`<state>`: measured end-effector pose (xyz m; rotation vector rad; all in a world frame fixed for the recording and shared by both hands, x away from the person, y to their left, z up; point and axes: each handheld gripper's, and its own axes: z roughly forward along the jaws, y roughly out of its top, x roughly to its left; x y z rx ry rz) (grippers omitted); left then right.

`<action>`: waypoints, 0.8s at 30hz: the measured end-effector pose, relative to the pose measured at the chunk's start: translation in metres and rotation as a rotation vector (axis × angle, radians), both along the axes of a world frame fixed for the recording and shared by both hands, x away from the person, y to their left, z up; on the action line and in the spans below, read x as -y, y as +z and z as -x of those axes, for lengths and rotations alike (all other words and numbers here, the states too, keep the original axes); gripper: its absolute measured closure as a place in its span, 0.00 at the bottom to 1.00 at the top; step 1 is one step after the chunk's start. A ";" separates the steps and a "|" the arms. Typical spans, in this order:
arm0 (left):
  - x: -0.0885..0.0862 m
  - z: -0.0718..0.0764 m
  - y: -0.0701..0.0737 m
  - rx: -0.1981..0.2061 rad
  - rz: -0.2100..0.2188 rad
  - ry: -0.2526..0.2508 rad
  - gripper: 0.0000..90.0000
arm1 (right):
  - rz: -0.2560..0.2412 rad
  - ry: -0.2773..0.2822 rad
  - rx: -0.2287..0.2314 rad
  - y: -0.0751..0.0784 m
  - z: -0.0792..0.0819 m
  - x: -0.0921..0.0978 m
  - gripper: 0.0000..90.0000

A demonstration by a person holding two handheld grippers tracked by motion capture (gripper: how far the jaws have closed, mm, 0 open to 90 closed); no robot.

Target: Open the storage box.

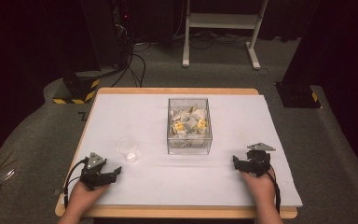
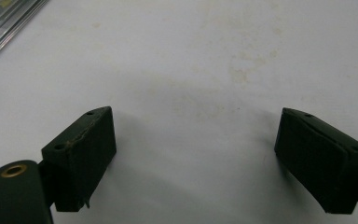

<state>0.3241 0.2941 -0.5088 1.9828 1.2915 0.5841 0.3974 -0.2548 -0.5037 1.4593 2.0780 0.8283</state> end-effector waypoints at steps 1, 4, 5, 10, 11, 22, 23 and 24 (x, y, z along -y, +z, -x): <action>0.000 0.000 0.000 -0.001 0.001 0.001 0.29 | -0.001 -0.001 0.000 0.000 0.000 0.000 0.14; 0.000 0.000 0.000 -0.001 0.003 0.000 0.29 | 0.007 0.009 0.009 0.001 0.001 -0.001 0.16; 0.000 0.000 0.000 -0.001 0.003 0.000 0.29 | 0.007 0.009 0.009 0.001 0.001 -0.001 0.16; 0.000 -0.001 0.000 -0.003 0.003 -0.004 0.29 | 0.014 0.004 0.034 0.004 0.007 -0.001 0.18; 0.000 -0.001 0.000 -0.003 0.003 -0.004 0.29 | 0.012 0.006 0.035 0.004 0.007 -0.001 0.18; 0.000 -0.001 0.000 -0.003 0.002 -0.005 0.29 | 0.000 0.038 0.087 0.016 0.021 -0.007 0.25; -0.001 -0.001 0.000 -0.003 0.002 -0.006 0.29 | -0.002 0.044 0.093 0.017 0.022 -0.009 0.26; -0.001 -0.001 0.000 -0.004 0.003 -0.007 0.29 | -0.002 0.054 0.101 0.018 0.025 -0.012 0.28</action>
